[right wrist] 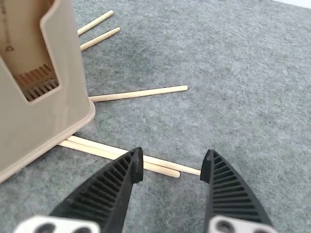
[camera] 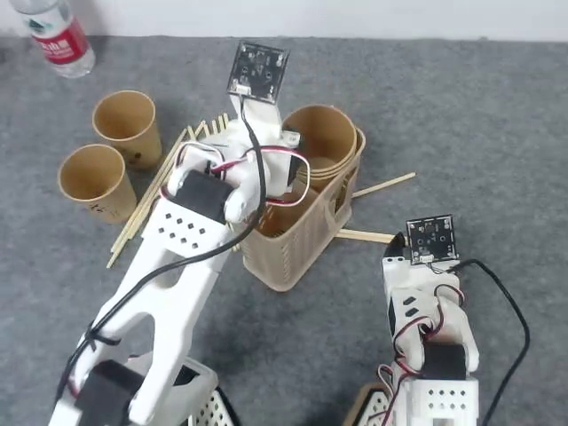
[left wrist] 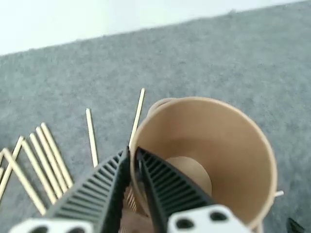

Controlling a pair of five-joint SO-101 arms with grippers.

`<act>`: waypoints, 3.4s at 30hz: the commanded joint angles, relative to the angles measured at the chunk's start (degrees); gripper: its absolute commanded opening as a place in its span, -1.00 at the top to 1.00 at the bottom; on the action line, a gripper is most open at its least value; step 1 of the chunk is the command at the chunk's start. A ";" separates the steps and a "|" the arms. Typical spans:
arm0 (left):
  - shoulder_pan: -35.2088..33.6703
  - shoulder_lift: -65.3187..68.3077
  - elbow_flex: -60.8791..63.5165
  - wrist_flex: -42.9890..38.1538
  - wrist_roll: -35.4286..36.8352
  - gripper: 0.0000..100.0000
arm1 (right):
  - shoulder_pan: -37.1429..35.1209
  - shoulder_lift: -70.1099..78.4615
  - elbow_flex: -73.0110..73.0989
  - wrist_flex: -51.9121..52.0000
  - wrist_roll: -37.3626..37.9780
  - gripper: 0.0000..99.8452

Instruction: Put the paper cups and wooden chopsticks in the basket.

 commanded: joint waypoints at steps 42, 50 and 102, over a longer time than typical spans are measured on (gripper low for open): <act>4.57 0.00 -15.96 0.97 -6.24 0.57 | -0.40 -0.84 1.05 -0.13 0.88 0.58; 6.33 0.00 -4.62 -12.04 -6.33 0.57 | -0.40 -0.84 1.05 -0.13 0.88 0.58; -19.78 -8.62 -32.48 11.96 -20.66 0.57 | -0.40 -0.84 1.05 -0.04 0.88 0.58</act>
